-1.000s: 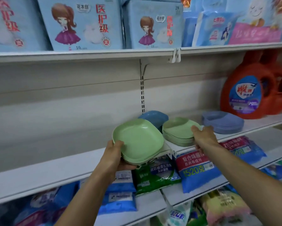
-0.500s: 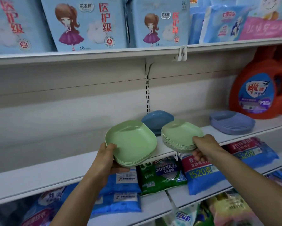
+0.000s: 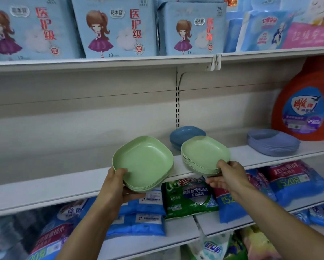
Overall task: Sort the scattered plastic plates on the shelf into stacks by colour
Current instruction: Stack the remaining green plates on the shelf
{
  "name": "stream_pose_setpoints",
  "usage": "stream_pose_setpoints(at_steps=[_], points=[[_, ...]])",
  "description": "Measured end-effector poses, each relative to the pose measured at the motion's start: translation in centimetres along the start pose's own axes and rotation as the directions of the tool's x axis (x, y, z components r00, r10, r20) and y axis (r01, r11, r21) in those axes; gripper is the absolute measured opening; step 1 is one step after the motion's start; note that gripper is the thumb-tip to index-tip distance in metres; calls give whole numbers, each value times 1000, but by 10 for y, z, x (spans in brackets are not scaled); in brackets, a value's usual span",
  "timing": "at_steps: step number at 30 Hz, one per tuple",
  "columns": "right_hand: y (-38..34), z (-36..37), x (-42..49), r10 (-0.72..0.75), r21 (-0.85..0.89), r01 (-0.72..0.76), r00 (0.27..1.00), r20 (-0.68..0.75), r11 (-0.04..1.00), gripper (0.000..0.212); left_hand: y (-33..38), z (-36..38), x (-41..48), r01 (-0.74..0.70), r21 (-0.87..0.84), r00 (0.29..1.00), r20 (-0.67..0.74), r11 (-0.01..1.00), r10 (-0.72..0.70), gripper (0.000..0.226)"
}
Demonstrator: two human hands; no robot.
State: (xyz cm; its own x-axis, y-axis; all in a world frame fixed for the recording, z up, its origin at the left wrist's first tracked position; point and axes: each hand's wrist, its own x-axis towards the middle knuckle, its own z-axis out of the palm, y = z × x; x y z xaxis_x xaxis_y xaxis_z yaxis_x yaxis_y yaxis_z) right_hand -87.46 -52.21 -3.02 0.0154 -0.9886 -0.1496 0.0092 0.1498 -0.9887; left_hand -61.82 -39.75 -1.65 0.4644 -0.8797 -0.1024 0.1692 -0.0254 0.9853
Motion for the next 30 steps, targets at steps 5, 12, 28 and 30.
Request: stream_pose_setpoints(at_steps=[5, 12, 28, 30], points=[[-9, 22, -16, -30, -2, 30, 995, 97, 1000, 22, -5, -18, -20, -13, -90, 995, -97, 996, 4, 25], [-6, 70, -38, 3, -3, -3, 977, 215, 1000, 22, -11, -61, -52, -56, -158, 968, -252, 986, 14, 26], [3, 260, -169, -54, 62, 26, 855, 516, 998, 24, -5, -264, -150, -123, -97, 848, -528, 988, 53, 25], [8, 293, -198, -50, 77, 9, 831, 554, 997, 22, 1, -301, -173, -117, -111, 825, -564, 987, 34, 26]])
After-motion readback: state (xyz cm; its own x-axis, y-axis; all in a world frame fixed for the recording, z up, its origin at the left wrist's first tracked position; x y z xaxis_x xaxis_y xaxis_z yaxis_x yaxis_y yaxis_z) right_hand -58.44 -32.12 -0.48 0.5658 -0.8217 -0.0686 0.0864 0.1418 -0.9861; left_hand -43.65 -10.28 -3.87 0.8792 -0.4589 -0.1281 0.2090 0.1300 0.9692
